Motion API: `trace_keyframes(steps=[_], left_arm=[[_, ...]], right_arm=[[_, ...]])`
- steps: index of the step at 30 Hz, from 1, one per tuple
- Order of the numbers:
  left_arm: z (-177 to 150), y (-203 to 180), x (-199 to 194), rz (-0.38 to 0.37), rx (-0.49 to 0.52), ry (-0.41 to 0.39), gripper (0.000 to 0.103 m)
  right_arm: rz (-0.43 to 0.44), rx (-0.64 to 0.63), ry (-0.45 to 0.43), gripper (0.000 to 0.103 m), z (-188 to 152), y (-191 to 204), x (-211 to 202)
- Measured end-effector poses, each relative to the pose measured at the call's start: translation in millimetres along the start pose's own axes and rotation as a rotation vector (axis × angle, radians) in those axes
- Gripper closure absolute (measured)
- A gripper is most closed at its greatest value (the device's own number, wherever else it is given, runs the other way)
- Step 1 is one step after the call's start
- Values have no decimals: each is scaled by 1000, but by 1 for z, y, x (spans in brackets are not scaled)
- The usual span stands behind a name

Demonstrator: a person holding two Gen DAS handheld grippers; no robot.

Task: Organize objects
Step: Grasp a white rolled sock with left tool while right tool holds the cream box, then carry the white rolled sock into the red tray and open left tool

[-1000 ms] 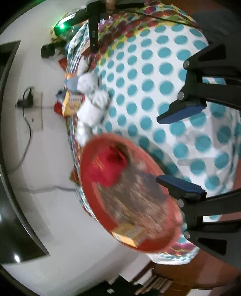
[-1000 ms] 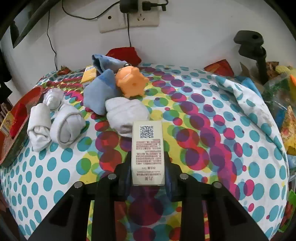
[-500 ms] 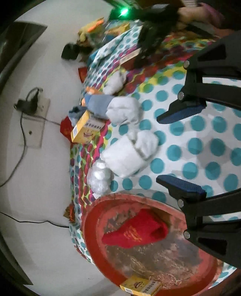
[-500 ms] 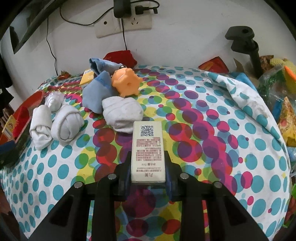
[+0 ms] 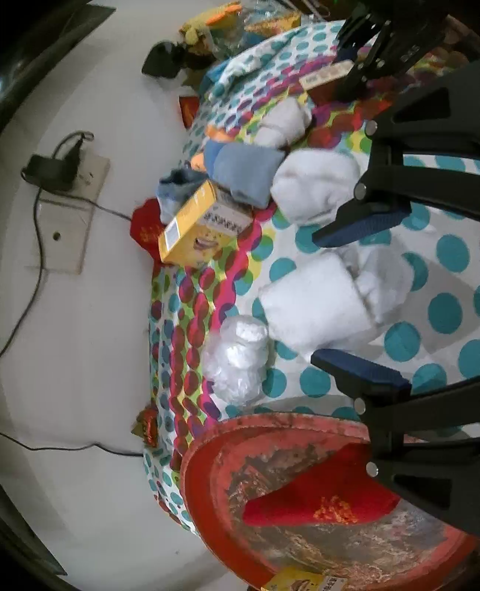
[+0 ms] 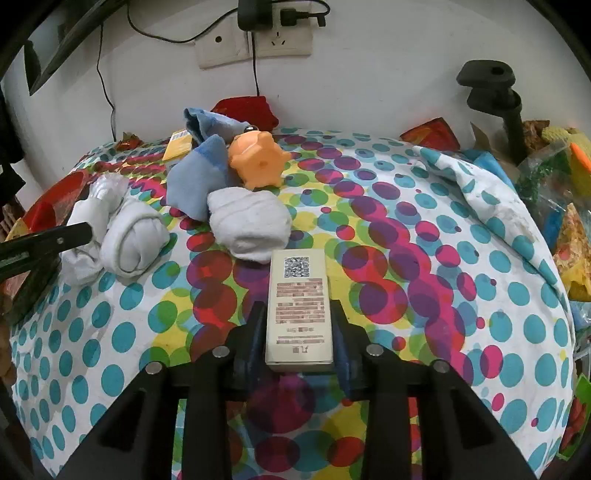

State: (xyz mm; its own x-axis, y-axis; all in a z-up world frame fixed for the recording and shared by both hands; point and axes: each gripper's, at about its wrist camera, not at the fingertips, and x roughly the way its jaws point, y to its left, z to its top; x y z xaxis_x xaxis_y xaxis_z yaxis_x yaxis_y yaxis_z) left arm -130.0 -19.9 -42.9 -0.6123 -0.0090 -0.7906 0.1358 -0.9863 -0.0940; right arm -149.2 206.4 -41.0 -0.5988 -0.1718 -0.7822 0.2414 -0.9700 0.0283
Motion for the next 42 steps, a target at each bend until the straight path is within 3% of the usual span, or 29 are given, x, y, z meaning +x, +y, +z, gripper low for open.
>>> trace_keyframes(steps=[12,18,29,42], left_arm=[[-8,-7,19,33,80,2,42],[-7,3,15,-17,71,-10,59],[-22,-2,-22,-89,156,-12,61],[-48,1,-61,-70,246,-11,61]], right_arm=[[-6,-20,4,65,0,7,1],[-5,-26,6,62,0,5,1],[-10,-32,7,61,0,6,1],[-11,-32,7,61,0,6,1]])
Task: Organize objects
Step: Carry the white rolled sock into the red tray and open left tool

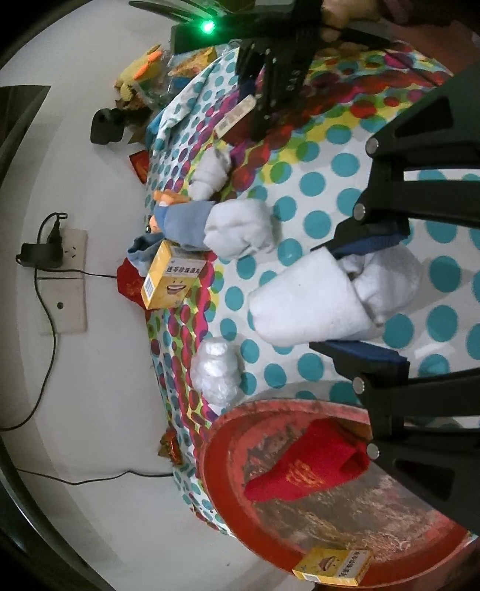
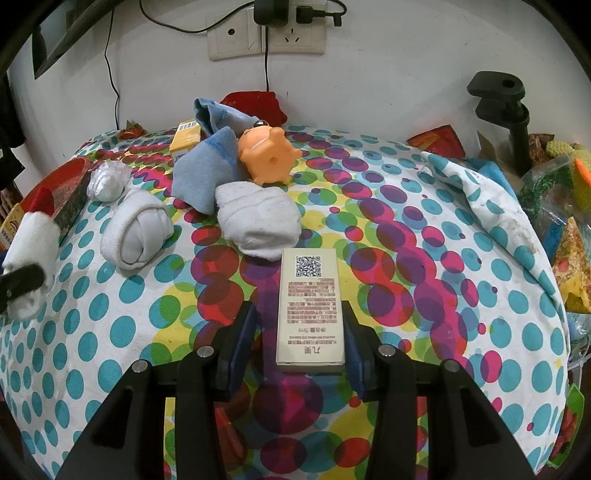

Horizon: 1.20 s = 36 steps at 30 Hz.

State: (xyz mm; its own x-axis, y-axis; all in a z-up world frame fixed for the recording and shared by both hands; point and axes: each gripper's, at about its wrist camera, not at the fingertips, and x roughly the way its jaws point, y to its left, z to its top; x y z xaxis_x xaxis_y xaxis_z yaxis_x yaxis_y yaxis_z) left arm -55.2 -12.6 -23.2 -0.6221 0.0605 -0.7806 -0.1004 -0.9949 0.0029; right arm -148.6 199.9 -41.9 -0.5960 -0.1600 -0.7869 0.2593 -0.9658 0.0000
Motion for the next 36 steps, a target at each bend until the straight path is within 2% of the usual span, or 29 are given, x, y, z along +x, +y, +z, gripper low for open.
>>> trace_keyframes(steps=[2,6,10,13,24,28,36], left_arm=[[-3,3,-7,-10,-4,-1,61],[-7,10,-20,16,-5,-7,61],[-11,26,-33,21,-43,-12,61],[-13,40,-43,55,-59,-27,61],[-31,108,-59,113,-196,-7,61],[-40,135,-60,165,-242,-2,61],[-55,185,-55,223,-345,27,61]], right_arm=[[0,0,0,61,0,0,0],[-1,0,0,61,0,1,0],[-2,1,0,61,0,0,0],[-2,1,0,61,0,1,0],[-5,0,1,61,0,2,0],[-5,0,1,60,0,2,0],[-10,5,2,58,1,0,0]])
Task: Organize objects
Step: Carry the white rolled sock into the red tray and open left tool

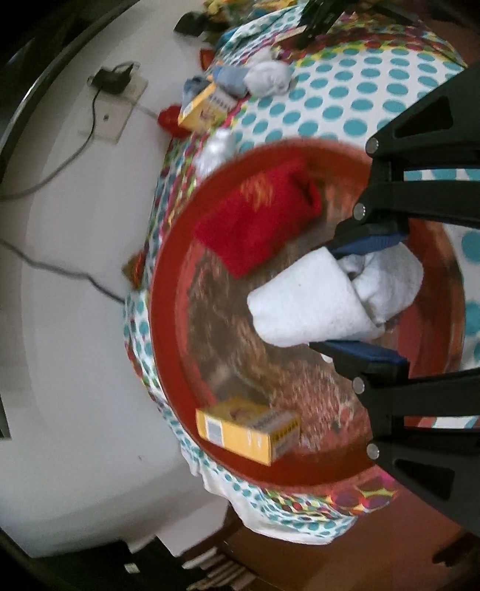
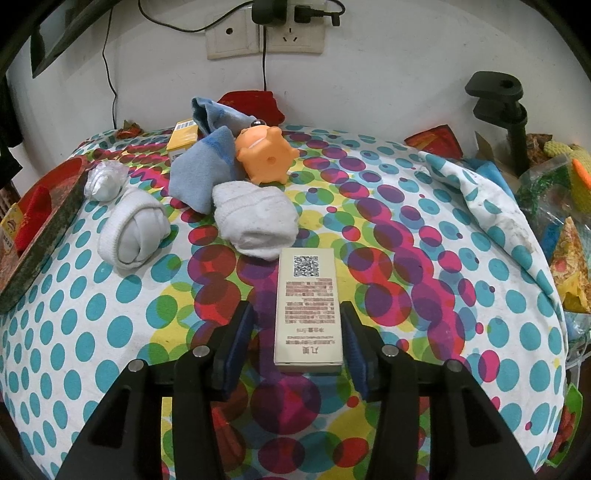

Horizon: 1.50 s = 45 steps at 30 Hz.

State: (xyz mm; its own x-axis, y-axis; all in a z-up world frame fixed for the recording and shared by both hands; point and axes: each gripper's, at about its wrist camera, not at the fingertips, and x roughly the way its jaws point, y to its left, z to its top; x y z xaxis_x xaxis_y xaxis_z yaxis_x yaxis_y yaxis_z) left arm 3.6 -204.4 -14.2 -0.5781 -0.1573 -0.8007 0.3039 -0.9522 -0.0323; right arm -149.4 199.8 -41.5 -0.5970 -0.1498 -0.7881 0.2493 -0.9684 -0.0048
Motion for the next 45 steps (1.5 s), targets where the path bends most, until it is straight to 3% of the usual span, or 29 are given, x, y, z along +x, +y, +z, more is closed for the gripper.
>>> trace_keyframes(steps=[10,15,29,35,41,45], left_arm=[[-3,45,22,72,-62,43,61],[-5,60,32,70,-89,56,61],[-4,78,38,93,-87,21,59],[-9,84,29,44,-108,-8,54],[-12,78,7,91,-52,-68,51],[-11,71,-5,85,-19,-89,48]], right_arm=[[1,-1,0,56,0,0,0],[1,-2,0,55,0,0,0],[-10,6,3,50,-1,-10,1],[-15,6,4,48,-1,-11,1],[-14,6,4,48,-1,-11,1],[-13,8,5,48,-1,-12,1]])
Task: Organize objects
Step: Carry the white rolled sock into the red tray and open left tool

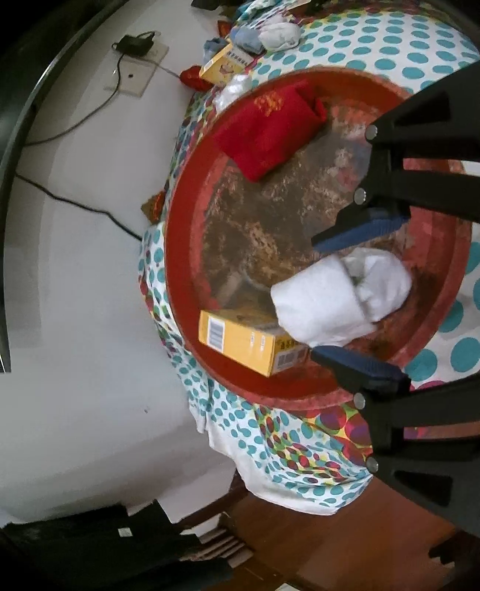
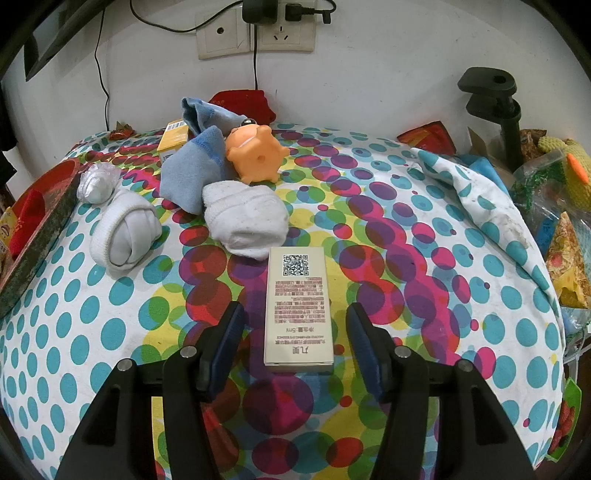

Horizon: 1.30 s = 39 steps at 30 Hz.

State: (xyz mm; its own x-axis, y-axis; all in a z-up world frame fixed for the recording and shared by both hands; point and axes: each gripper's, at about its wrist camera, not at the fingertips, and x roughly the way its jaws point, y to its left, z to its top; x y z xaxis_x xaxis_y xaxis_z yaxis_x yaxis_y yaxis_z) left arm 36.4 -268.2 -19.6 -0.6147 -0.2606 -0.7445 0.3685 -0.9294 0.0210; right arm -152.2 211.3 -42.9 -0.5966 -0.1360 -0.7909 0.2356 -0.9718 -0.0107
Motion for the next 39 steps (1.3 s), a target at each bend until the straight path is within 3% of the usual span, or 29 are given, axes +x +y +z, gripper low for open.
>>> trace_keyframes(steps=[8,18,21,23,25,33,39], left_arm=[[-6,-8,-12,-37,-11,11,48],[-19,-17,-14,-6,17,23,48],[-20,-19,-12,0,27,31,48],[-21,-19,-13,9,32,24,48],[-22,-22,-10,8,47,36,48],[-23,-25,-13,-23,48,48,48],[-25,-27,-13,-29,38,62,48]], right_arm=[[-14,6,4,42,0,-2,1],[-27,20,6,41,0,-2,0],[-37,32,1,49,-1,2,-2],[-52,43,-6,68,-3,3,-4],[-55,63,-7,75,-5,3,-7],[-76,82,-5,76,-16,9,-25],[-11,73,-24,76,-20,28,-43]])
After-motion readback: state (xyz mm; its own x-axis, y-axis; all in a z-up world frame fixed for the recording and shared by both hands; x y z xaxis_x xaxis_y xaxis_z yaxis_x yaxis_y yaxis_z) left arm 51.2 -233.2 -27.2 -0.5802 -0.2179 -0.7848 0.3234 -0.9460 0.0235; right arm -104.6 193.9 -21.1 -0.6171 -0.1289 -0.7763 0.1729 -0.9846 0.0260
